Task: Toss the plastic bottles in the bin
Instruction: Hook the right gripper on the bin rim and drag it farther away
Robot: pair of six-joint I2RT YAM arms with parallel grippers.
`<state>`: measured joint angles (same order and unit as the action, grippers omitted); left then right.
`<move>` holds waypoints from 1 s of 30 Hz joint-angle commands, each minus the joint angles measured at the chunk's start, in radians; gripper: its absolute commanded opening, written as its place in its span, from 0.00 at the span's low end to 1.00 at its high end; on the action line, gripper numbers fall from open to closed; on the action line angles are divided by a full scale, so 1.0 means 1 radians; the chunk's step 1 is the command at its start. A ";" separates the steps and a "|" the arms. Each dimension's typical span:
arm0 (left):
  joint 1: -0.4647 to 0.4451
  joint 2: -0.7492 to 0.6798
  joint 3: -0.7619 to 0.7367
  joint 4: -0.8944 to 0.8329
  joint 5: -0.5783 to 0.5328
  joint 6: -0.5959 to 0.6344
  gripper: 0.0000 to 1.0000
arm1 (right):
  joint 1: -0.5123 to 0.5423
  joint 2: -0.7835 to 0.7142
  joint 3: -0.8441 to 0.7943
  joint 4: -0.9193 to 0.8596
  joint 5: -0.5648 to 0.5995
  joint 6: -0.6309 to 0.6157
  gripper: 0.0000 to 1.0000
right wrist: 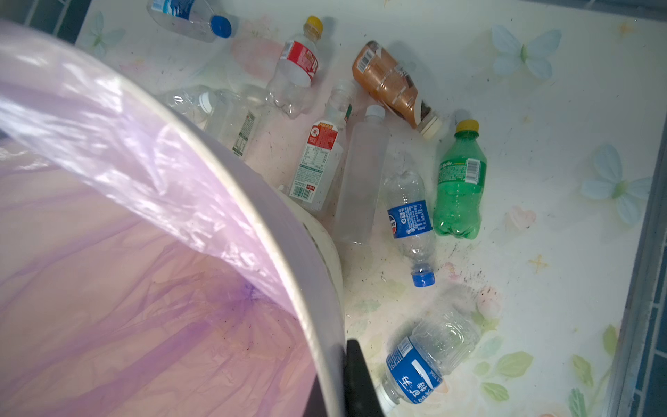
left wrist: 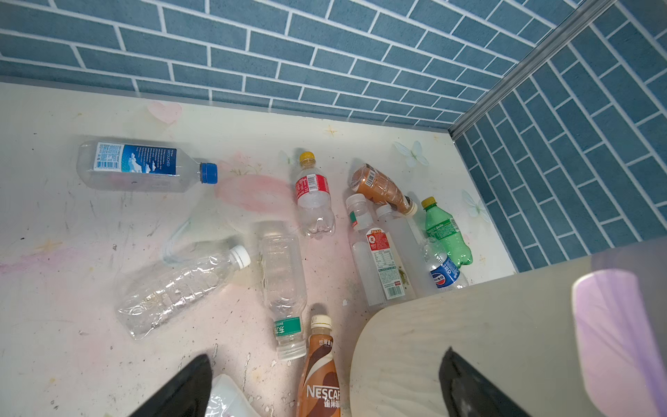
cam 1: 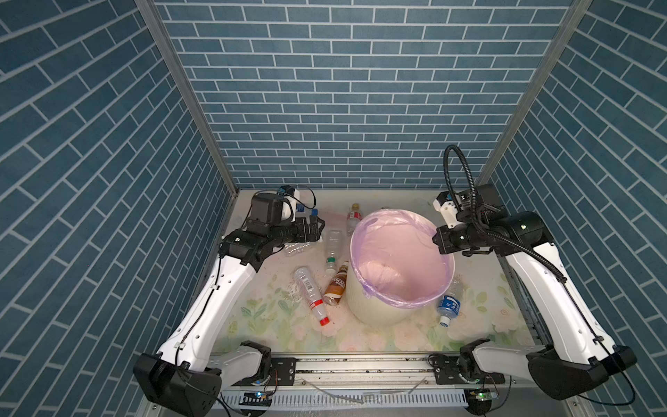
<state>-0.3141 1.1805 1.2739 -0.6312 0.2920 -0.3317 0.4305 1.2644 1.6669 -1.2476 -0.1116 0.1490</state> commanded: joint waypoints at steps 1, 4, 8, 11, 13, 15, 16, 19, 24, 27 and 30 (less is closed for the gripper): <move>-0.006 -0.018 -0.003 0.014 -0.009 0.016 0.99 | 0.004 -0.016 0.137 0.024 -0.005 0.041 0.00; -0.006 -0.019 0.000 0.023 -0.010 0.023 0.99 | 0.003 0.006 0.220 0.000 0.045 0.034 0.00; -0.011 -0.029 -0.007 0.058 -0.008 0.017 0.99 | 0.004 0.054 0.345 -0.029 0.124 0.022 0.00; -0.022 -0.026 -0.006 0.090 -0.018 0.017 0.99 | 0.001 0.116 0.446 -0.047 0.215 0.010 0.00; -0.030 -0.024 0.002 0.103 -0.033 0.017 0.99 | -0.004 0.157 0.503 -0.047 0.276 -0.003 0.00; -0.039 -0.018 0.008 0.122 -0.046 0.017 0.99 | -0.027 0.210 0.573 -0.039 0.326 -0.010 0.00; -0.043 -0.014 0.012 0.134 -0.047 0.017 0.99 | -0.050 0.238 0.614 -0.041 0.338 -0.008 0.00; -0.064 -0.001 0.028 0.152 -0.049 0.010 0.99 | -0.147 0.321 0.741 -0.046 0.299 0.029 0.00; -0.128 0.018 0.044 0.176 -0.076 0.055 0.99 | -0.282 0.410 0.861 0.003 0.284 0.083 0.00; -0.165 0.032 0.047 0.186 -0.092 0.086 0.99 | -0.346 0.460 0.906 0.026 0.307 0.099 0.00; -0.187 0.047 0.057 0.186 -0.099 0.100 0.99 | -0.403 0.502 0.926 0.044 0.342 0.105 0.00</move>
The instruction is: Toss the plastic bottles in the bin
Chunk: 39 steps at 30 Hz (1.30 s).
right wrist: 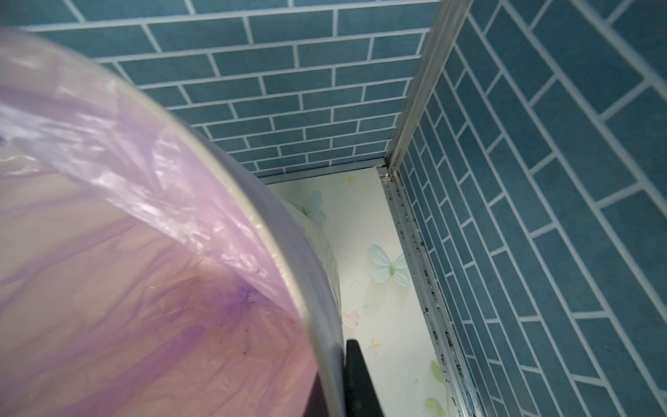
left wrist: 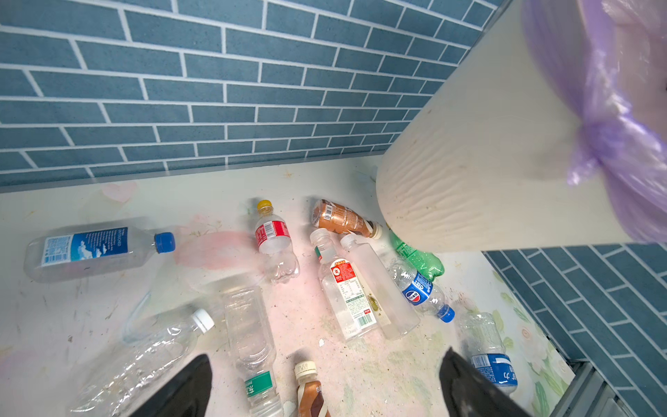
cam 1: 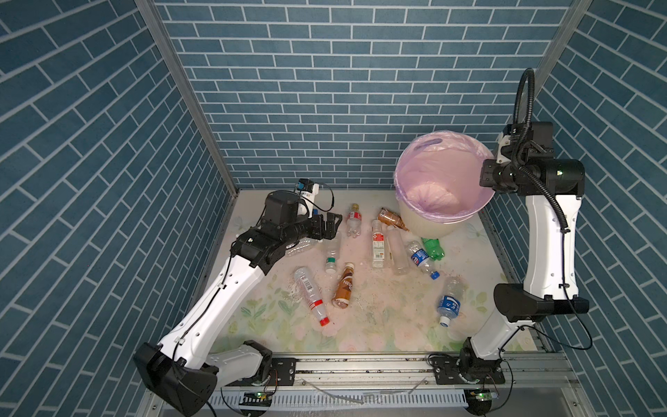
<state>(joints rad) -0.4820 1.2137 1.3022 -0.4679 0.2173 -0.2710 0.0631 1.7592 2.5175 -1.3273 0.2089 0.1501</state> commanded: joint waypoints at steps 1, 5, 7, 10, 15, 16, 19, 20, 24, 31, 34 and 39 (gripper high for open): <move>-0.022 0.021 0.029 0.023 -0.025 0.040 0.99 | -0.057 0.022 0.075 0.132 0.039 0.111 0.00; -0.035 0.041 0.031 0.023 -0.026 0.050 0.99 | -0.120 0.063 0.065 0.157 0.077 0.126 0.00; -0.043 0.050 0.028 0.025 -0.027 0.058 0.99 | -0.140 0.075 0.046 0.178 0.097 0.122 0.00; -0.055 0.061 0.030 0.028 -0.026 0.068 0.99 | -0.164 0.090 0.018 0.206 0.124 0.116 0.00; -0.063 0.087 0.036 0.026 -0.027 0.069 0.99 | -0.197 0.105 -0.043 0.233 0.129 0.112 0.00; -0.064 0.093 0.038 0.026 -0.026 0.070 0.99 | -0.202 0.102 -0.063 0.242 0.125 0.112 0.00; -0.068 0.104 0.039 0.026 -0.027 0.072 0.99 | -0.212 0.094 -0.130 0.280 0.089 0.123 0.00; -0.069 0.108 0.039 0.026 -0.028 0.071 0.99 | -0.213 0.095 -0.145 0.288 0.085 0.124 0.00; -0.076 0.119 0.048 0.016 -0.027 0.071 0.99 | -0.217 0.103 -0.187 0.309 0.071 0.131 0.00; -0.090 0.118 0.048 0.000 -0.046 0.089 0.99 | -0.220 0.125 -0.227 0.330 0.039 0.140 0.00; -0.095 0.115 0.046 -0.002 -0.055 0.096 0.99 | -0.220 0.139 -0.238 0.335 0.019 0.149 0.00; -0.100 0.112 0.041 -0.008 -0.074 0.101 0.99 | -0.220 0.163 -0.244 0.340 -0.020 0.162 0.00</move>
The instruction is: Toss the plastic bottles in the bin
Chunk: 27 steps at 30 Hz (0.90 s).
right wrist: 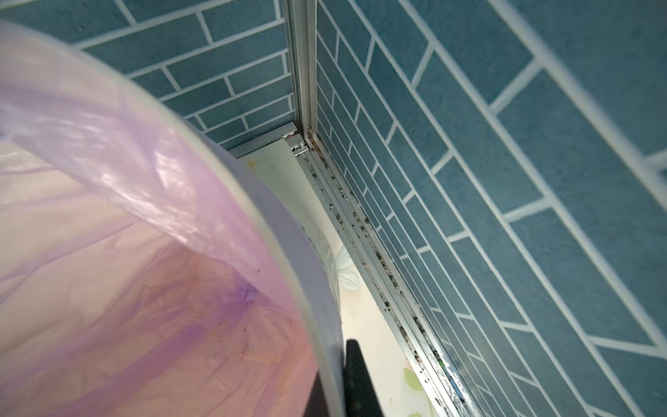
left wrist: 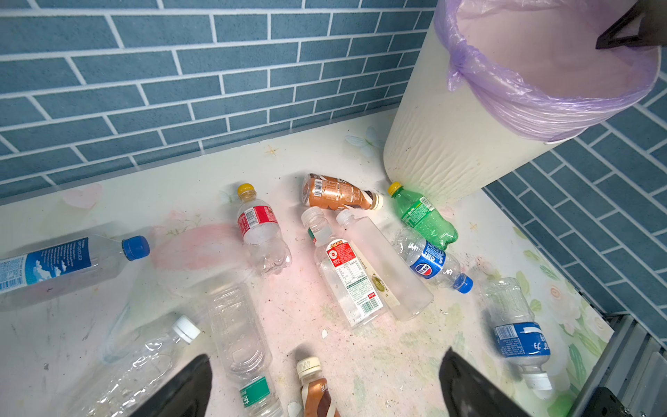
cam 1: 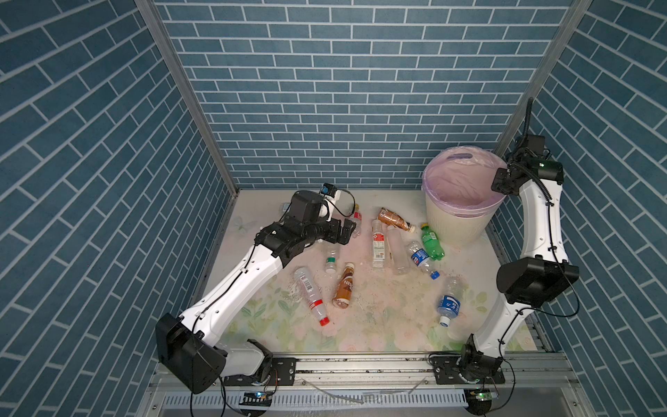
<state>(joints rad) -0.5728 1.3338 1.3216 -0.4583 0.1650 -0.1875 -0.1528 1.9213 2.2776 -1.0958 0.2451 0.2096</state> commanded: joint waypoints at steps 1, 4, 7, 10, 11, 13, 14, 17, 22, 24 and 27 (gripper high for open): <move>-0.009 -0.008 0.021 -0.019 -0.022 0.018 0.99 | -0.004 0.005 -0.004 0.108 -0.066 0.106 0.00; -0.010 -0.010 0.020 -0.019 -0.028 0.018 0.99 | -0.003 0.018 -0.003 0.106 -0.087 0.118 0.00; -0.010 -0.006 0.019 -0.020 -0.042 0.018 0.99 | 0.003 0.039 0.013 0.092 -0.114 0.122 0.00; -0.011 -0.002 0.020 -0.021 -0.048 0.021 0.99 | 0.014 0.065 0.034 0.071 -0.124 0.120 0.00; -0.010 0.000 0.020 -0.022 -0.048 0.020 0.99 | 0.018 0.072 0.037 0.067 -0.128 0.119 0.00; -0.010 0.002 0.022 -0.023 -0.047 0.020 0.99 | 0.026 0.081 0.036 0.065 -0.134 0.119 0.00; -0.010 0.002 0.023 -0.023 -0.046 0.019 0.99 | 0.031 0.086 0.037 0.064 -0.135 0.119 0.00; -0.010 0.004 0.024 -0.025 -0.044 0.022 0.99 | 0.046 0.108 0.057 0.059 -0.136 0.116 0.00; -0.010 0.007 0.025 -0.030 -0.045 0.023 0.99 | 0.077 0.181 0.155 0.002 -0.146 0.099 0.00; -0.010 0.008 0.028 -0.033 -0.048 0.025 0.99 | 0.094 0.208 0.196 -0.021 -0.144 0.093 0.00; -0.012 0.008 0.027 -0.036 -0.060 0.035 0.99 | 0.113 0.231 0.217 -0.033 -0.146 0.090 0.00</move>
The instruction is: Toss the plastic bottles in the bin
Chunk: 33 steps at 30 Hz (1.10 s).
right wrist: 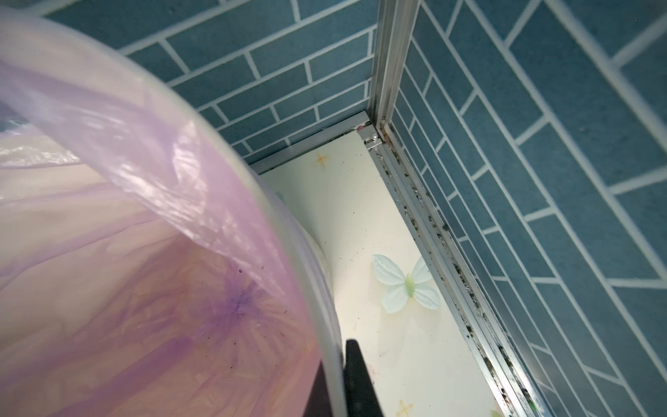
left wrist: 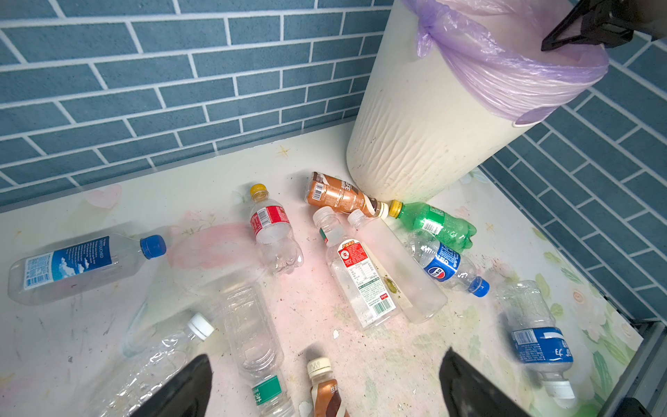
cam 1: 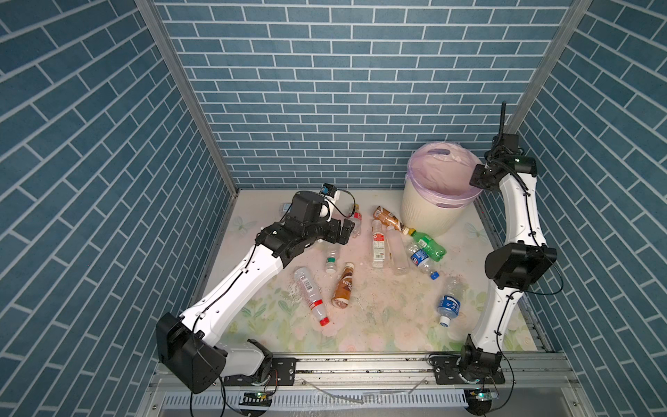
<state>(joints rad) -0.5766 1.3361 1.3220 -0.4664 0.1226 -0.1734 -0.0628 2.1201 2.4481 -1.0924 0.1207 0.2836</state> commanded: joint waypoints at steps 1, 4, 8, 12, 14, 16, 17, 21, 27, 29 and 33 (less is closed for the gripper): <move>-0.009 0.006 0.026 -0.027 -0.021 0.022 0.99 | 0.028 0.037 0.046 -0.036 -0.026 0.017 0.00; -0.010 0.005 0.026 -0.031 -0.031 0.025 0.99 | 0.044 0.050 0.047 -0.037 -0.040 0.021 0.00; -0.011 0.007 0.022 -0.026 -0.031 0.024 0.99 | 0.072 0.062 0.046 -0.038 -0.046 0.021 0.00; -0.013 0.017 0.032 -0.035 -0.028 0.022 0.99 | 0.106 0.066 0.046 -0.037 -0.043 0.014 0.00; -0.012 0.020 0.036 -0.038 -0.028 0.020 0.99 | 0.122 0.066 0.050 -0.037 -0.041 0.008 0.00; -0.012 0.018 0.035 -0.040 -0.029 0.018 0.99 | 0.134 0.099 0.061 -0.043 -0.046 0.004 0.00; -0.012 0.017 0.033 -0.040 -0.032 0.018 0.99 | 0.140 0.101 0.064 -0.043 -0.049 0.002 0.00; -0.012 0.016 0.033 -0.043 -0.045 0.016 0.99 | 0.164 0.112 0.088 -0.049 -0.051 -0.005 0.00; -0.012 0.014 0.035 -0.050 -0.072 0.016 0.99 | 0.206 0.118 0.095 -0.046 -0.045 -0.003 0.00; -0.013 0.011 0.035 -0.054 -0.097 0.017 0.99 | 0.219 0.124 0.100 -0.050 -0.049 -0.007 0.00; -0.012 -0.001 0.030 -0.048 -0.115 0.025 0.99 | 0.247 0.142 0.120 -0.068 -0.035 -0.024 0.00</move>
<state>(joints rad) -0.5823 1.3518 1.3293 -0.5037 0.0376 -0.1631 0.1524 2.1963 2.5458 -1.0935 0.1005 0.2771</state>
